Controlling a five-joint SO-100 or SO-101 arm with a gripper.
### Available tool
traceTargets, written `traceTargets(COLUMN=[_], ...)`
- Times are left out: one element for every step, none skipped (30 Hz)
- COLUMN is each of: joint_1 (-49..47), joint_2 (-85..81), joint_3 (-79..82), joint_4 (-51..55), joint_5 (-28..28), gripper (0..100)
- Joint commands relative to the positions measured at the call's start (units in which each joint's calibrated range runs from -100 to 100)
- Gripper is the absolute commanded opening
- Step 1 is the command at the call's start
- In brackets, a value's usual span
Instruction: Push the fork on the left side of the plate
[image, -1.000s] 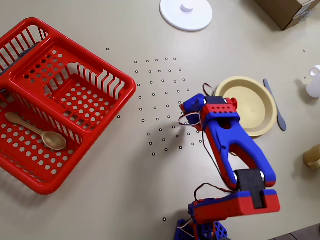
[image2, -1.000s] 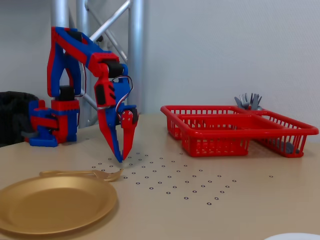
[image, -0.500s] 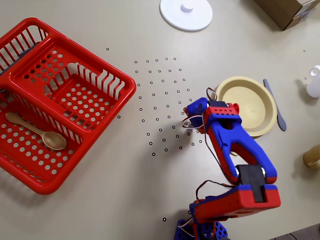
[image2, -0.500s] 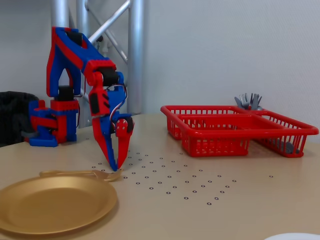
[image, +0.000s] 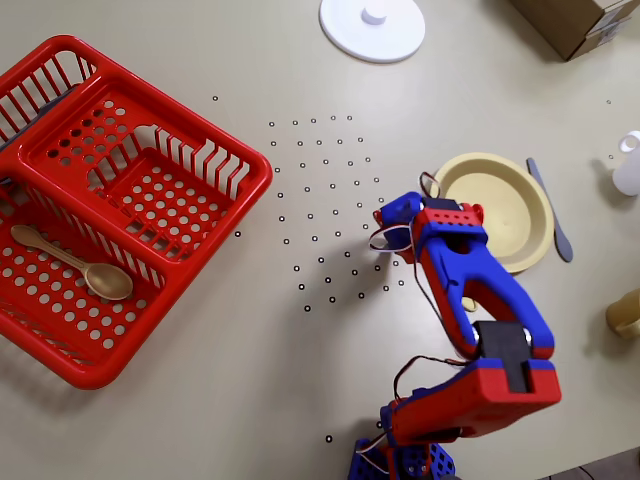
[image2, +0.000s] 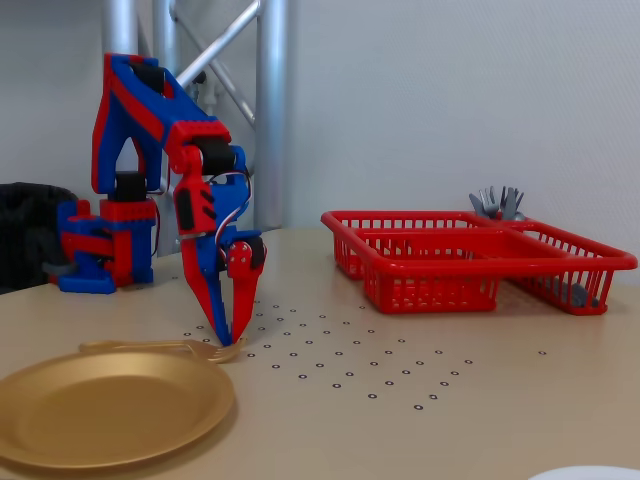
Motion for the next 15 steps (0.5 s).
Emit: traceTargets(joint_1=[1.8, 2.0, 2.2, 2.4, 2.6, 2.9, 3.2, 3.5, 3.8, 4.0, 4.3, 4.6, 4.8, 5.0, 5.2], joint_2=[0.8, 1.3, 1.8, 2.3, 2.7, 3.1, 3.5, 4.0, 4.5, 5.0, 5.3, 5.7, 6.1, 6.5, 6.8], joint_3=[-3.2, -3.8, -4.5, -5.2, -5.8, -6.4, -7.0, -7.6, -8.2, -8.8, -9.3, -9.7, -10.2, -10.8, -11.3], joint_4=[-0.8, -0.8, -0.8, -0.8, -0.8, -0.8, -0.8, -0.8, -0.8, -0.8, -0.8, -0.8, -0.8, -0.8, -0.8], joint_5=[0.6, 0.6, 0.6, 0.6, 0.7, 0.7, 0.8, 0.9, 1.0, 1.0, 1.1, 1.2, 1.2, 1.2, 1.3], gripper=[0, 0, 0, 0, 0, 0, 0, 0, 0, 0, 0, 0, 0, 0, 0])
